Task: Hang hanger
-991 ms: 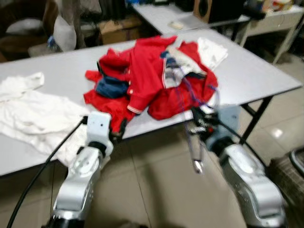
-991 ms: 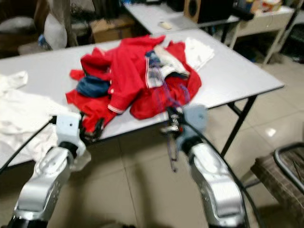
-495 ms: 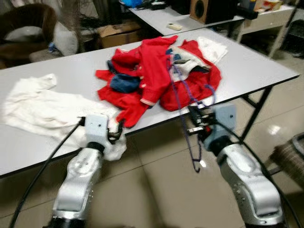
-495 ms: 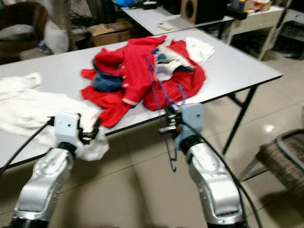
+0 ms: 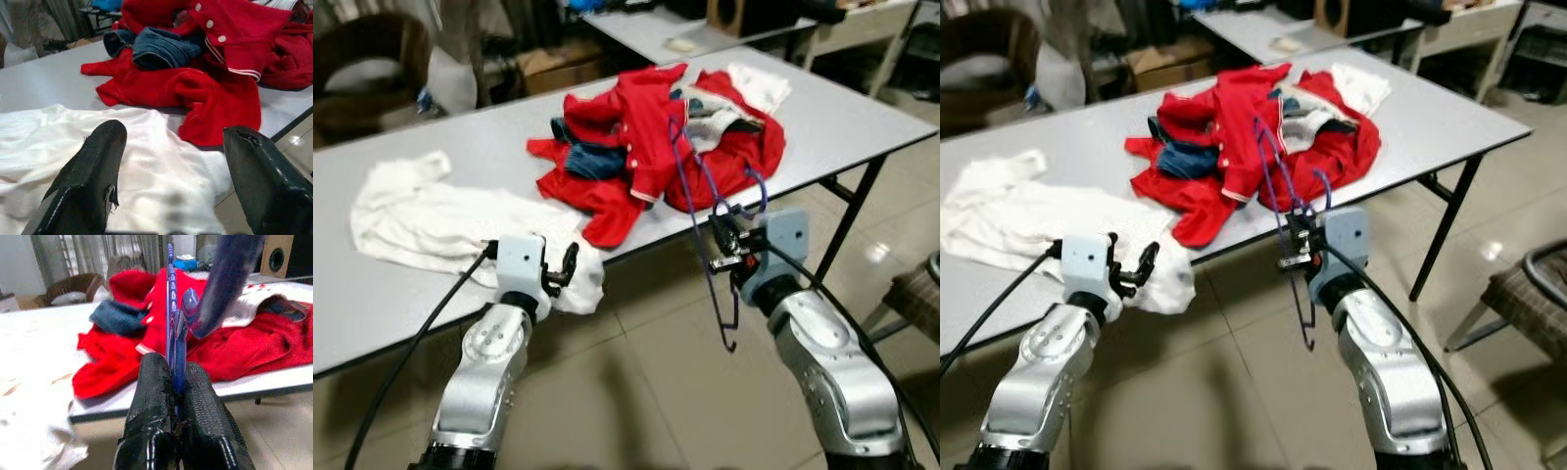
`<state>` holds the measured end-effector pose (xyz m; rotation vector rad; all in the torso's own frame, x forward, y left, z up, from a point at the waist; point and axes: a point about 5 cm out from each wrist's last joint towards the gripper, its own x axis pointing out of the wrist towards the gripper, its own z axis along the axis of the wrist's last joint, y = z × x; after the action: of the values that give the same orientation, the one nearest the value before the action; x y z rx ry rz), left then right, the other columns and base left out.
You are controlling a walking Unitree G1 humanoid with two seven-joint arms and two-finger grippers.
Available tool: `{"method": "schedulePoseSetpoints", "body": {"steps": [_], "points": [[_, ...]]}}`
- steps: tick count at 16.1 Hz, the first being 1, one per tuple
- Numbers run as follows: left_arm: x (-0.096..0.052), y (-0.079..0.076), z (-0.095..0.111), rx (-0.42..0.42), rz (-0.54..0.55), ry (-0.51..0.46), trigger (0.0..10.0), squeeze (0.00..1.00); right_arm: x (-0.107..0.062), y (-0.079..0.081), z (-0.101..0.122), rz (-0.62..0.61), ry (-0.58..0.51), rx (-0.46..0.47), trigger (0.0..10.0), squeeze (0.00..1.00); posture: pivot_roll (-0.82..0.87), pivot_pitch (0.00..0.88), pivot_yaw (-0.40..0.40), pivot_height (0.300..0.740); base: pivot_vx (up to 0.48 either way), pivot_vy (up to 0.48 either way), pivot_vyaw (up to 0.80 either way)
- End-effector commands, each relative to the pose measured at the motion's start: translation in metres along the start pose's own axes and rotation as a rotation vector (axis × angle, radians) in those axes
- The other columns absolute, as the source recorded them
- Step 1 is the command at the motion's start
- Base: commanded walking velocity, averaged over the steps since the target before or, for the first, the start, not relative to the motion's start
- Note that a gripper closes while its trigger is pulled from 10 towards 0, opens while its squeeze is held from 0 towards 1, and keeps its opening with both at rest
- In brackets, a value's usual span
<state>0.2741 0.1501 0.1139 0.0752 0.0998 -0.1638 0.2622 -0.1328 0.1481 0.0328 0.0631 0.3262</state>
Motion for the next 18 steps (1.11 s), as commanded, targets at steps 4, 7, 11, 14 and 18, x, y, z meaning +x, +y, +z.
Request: {"method": "schedulePoseSetpoints", "body": {"steps": [4,7,11,14,18], "points": [[-0.003,0.007,-0.004,-0.001,0.019,0.015,10.0,0.00,0.002,0.003,0.000,0.009,0.002,-0.007,10.0,0.00,-0.09,0.000,0.082,0.740,0.000,0.244,0.00],[-0.007,-0.010,-0.016,0.044,-0.055,0.058,10.0,0.00,-0.010,-0.022,-0.004,-0.121,0.027,-0.007,10.0,0.00,-0.10,0.000,0.077,0.740,0.000,0.000,0.00],[0.007,-0.018,-0.018,0.085,-0.095,0.078,10.0,0.00,-0.014,-0.045,-0.001,-0.231,0.026,-0.028,10.0,0.00,-0.12,0.000,0.081,0.740,0.000,0.000,0.00],[0.032,-0.029,-0.012,0.097,-0.153,0.048,10.0,0.00,-0.024,-0.053,0.001,-0.260,0.035,-0.055,10.0,0.00,-0.18,0.000,0.114,0.740,0.000,0.000,0.00],[0.067,-0.043,-0.005,0.112,-0.203,0.055,10.0,0.00,-0.038,-0.055,-0.005,-0.258,0.083,-0.087,10.0,0.00,-0.24,0.000,0.122,0.740,0.000,0.000,0.00]]}}
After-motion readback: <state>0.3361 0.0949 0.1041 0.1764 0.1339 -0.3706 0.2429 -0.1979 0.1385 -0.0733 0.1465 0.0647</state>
